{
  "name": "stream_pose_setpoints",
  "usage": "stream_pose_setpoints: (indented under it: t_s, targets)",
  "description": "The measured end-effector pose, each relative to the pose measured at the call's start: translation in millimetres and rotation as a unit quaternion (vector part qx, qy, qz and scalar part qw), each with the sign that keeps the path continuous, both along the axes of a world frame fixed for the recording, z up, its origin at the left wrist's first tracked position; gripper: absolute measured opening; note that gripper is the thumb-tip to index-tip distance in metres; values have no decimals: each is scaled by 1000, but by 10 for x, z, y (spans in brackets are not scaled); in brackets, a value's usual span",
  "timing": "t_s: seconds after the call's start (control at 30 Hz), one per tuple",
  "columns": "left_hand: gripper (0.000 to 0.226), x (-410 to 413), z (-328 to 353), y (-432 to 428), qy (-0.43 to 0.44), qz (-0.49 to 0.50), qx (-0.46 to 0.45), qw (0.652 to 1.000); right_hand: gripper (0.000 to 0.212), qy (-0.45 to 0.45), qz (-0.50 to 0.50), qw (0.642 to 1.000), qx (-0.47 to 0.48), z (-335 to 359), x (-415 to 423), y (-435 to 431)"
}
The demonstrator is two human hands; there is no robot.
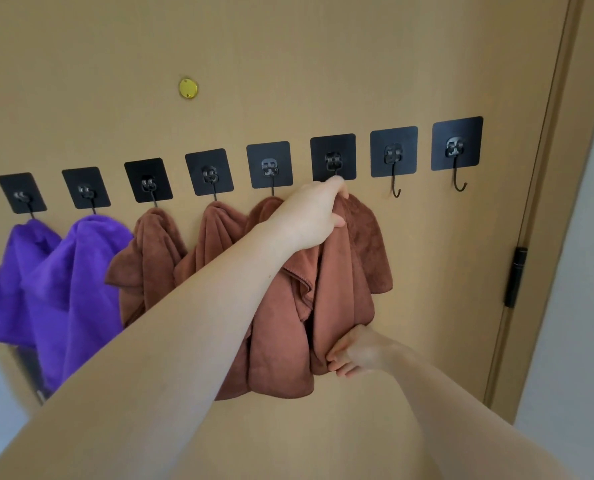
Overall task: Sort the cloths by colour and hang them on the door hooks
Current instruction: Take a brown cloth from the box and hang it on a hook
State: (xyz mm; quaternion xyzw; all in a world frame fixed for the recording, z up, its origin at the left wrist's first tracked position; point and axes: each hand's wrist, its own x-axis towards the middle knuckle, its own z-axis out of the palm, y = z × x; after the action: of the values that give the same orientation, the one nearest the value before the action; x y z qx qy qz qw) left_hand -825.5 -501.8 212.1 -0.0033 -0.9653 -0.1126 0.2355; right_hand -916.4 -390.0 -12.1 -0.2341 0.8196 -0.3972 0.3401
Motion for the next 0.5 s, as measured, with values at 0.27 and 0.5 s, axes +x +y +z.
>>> stream_pose_setpoints:
  t_s: [0.27, 0.5]
  targets:
    - [41, 59, -85, 57, 45, 24, -5, 999, 19, 14, -11, 1000, 19, -90, 31, -28]
    - [45, 92, -139, 86, 60, 41, -18, 997, 13, 13, -20, 998, 55, -130, 85, -21]
